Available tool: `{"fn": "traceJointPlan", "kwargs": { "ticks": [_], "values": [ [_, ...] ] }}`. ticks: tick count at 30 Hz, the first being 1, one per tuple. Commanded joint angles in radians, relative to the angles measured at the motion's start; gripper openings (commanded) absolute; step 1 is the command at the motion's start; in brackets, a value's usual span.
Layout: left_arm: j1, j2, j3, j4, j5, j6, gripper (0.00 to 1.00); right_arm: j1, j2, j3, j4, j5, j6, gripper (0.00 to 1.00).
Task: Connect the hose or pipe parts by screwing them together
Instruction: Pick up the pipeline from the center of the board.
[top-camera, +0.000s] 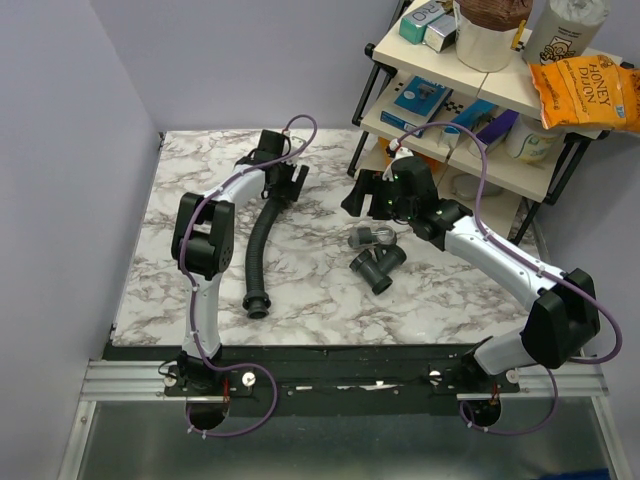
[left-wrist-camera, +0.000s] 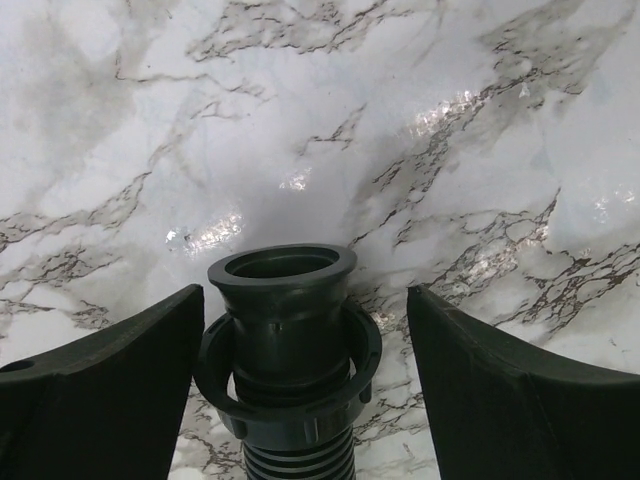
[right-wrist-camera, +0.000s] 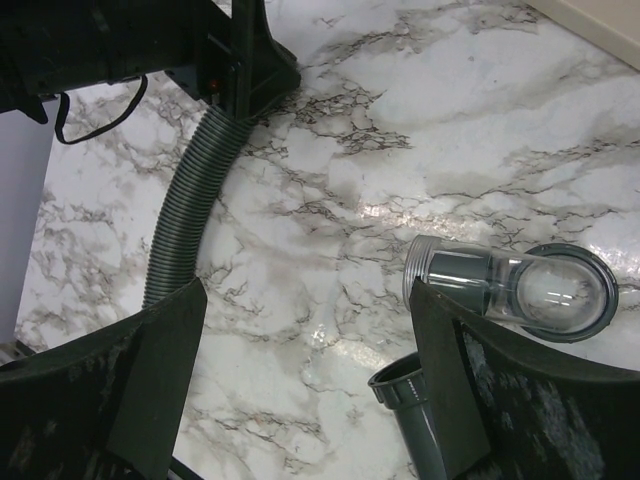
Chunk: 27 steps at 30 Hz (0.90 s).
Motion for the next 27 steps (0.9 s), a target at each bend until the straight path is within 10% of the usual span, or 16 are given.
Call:
{"fn": "traceJointPlan", "kwargs": {
  "ticks": [1,27],
  "values": [
    [-0.001,-0.038,-0.031,-0.025,-0.071,0.013,0.99,-0.005,-0.002,-0.016,0.020,-0.007,-0.005,0.91],
    [0.001,-0.040,-0.060,-0.046,-0.093,-0.052,0.83,-0.005,0.008,-0.033,0.043,-0.016,0.009,0.90]
  ]
}}
